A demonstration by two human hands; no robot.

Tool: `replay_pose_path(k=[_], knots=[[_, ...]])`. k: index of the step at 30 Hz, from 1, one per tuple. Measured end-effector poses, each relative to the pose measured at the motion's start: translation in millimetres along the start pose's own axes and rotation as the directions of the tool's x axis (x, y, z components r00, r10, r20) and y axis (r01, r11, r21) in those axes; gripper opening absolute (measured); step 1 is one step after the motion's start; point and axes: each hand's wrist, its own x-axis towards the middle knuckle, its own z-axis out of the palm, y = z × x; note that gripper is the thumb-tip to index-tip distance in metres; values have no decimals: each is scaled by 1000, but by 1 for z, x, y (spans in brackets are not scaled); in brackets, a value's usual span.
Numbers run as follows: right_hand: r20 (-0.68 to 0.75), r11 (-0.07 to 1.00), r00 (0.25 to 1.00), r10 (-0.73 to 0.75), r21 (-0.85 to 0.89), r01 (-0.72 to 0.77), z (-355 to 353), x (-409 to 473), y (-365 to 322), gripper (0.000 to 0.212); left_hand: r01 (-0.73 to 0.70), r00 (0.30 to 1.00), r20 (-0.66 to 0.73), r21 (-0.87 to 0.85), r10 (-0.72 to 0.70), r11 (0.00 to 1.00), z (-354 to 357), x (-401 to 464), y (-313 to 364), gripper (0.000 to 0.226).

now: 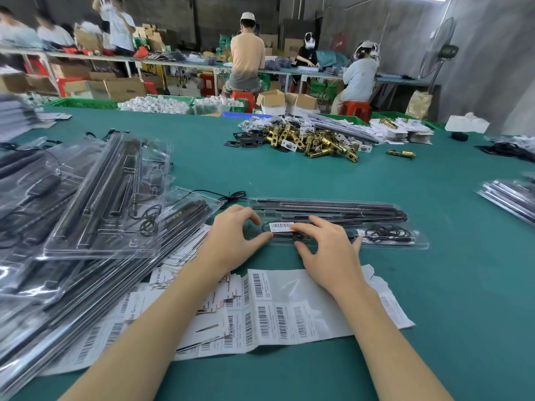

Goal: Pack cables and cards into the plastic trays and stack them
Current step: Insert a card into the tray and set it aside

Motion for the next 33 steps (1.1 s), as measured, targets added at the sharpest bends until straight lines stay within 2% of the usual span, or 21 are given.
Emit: replay_pose_path(k=[2, 6, 9, 12, 16, 20, 23, 28, 31, 33], knots=[[14, 999, 999, 30, 22, -30, 2, 6, 1, 32, 11, 1000, 24, 23, -12, 1000, 4, -1, -3, 33], [28, 999, 1000, 6, 51, -8, 6, 31, 3, 29, 103, 991, 77, 87, -110, 991, 8, 0, -8, 53], [37, 994, 999, 38, 102, -42, 10, 59, 3, 26, 113, 990, 77, 67, -118, 991, 10, 0, -9, 58], [30, 991, 998, 62, 119, -65, 18, 90, 3, 22, 119, 991, 62, 48, -122, 992, 11, 1, -11, 50], [23, 986, 993, 116, 121, -118, 28, 131, 0, 19, 88, 993, 74, 112, -96, 990, 14, 1, -12, 39], [62, 983, 983, 173, 53, -176, 37, 166, -2, 22, 69, 994, 72, 127, -79, 990, 15, 1, -13, 35], [95, 980, 978, 184, 64, -190, 37, 187, 3, 20, 66, 995, 66, 133, -75, 989, 15, 0, -10, 34], [120, 985, 980, 160, 45, -166, 33, 206, 9, 31, 74, 994, 72, 129, -83, 989, 15, 0, -8, 34], [146, 997, 987, 71, -52, -63, 42, 201, 10, 46, 76, 994, 64, 128, -84, 989, 14, 1, -8, 34], [85, 993, 996, -7, -118, 17, 48, 197, 10, 48, 67, 995, 60, 144, -76, 987, 15, 1, -8, 34]])
